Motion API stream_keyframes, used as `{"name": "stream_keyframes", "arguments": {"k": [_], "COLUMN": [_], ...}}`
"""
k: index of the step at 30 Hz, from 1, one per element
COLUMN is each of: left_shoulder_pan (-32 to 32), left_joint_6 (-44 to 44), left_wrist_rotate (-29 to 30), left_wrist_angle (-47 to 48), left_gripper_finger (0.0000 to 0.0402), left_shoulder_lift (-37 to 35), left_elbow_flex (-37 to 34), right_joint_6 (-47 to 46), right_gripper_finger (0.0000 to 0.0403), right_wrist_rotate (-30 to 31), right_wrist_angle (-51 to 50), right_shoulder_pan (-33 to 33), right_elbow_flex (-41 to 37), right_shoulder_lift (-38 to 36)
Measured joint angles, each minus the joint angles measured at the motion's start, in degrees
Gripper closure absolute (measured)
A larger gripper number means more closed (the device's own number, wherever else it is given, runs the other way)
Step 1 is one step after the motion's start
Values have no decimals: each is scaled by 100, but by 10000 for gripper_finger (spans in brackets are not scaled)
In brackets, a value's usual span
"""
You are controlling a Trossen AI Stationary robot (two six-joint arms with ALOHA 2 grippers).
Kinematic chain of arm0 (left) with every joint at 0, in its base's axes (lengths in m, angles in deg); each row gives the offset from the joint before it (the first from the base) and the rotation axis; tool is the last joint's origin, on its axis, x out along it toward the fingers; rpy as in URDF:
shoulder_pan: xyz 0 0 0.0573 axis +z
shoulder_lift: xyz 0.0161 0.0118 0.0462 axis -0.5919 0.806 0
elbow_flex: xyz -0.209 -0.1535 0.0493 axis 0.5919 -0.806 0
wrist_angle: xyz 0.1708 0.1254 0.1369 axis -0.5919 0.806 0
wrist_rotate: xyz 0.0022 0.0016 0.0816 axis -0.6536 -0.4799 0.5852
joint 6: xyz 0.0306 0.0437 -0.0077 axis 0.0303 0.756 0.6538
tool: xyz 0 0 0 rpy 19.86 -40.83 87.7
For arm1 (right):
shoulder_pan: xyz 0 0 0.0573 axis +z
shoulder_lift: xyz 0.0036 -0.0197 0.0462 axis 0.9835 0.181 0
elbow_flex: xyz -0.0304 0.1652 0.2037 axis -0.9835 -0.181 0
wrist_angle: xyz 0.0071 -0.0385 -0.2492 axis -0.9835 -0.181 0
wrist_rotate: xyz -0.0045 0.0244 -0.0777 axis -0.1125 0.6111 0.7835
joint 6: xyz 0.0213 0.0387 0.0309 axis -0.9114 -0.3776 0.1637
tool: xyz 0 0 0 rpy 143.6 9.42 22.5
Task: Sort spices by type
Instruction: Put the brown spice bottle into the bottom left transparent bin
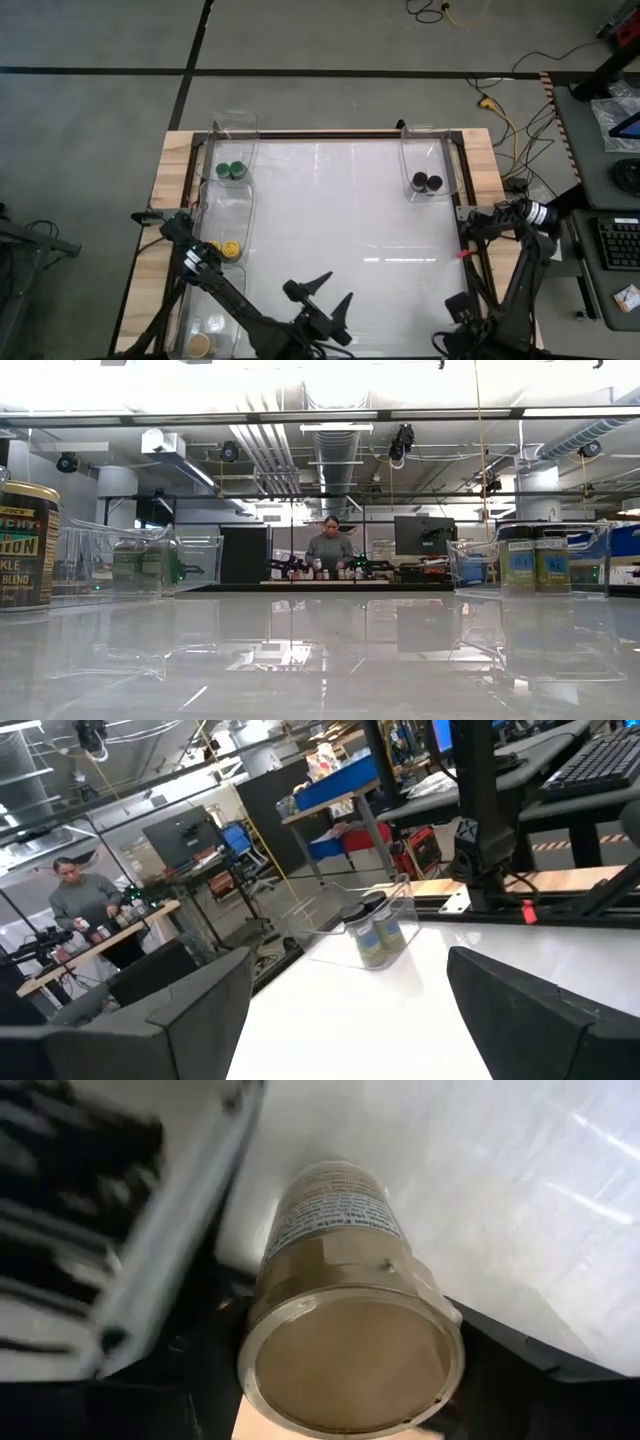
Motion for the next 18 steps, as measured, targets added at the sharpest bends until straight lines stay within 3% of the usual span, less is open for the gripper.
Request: {"name": "stream_keyframes", "arguments": {"k": [4,8,18], "left_shoulder_pan": [-20,-26,-24], "left_joint_6": [-1606,-2649,-2513], "left_wrist_rotate": [-5,-57,-111], "left_wrist_angle": [1561,2441,2750], "left_gripper_finger": [86,86,86], "left_shoulder_lift": [-10,-16,-19], "left_elbow_flex": [0,-111,-423], "right_joint_6": [-240,-714,-875], "right_gripper_finger": [129,131,127], "right_wrist_rotate": [506,478,508], "right_wrist_angle": [-54,-47,34], "right_shoulder_pan": [-588,-1417,-3455], "right_elbow_flex": [214,400,810], "right_shoulder_lift": [-16,-16,-18]}}
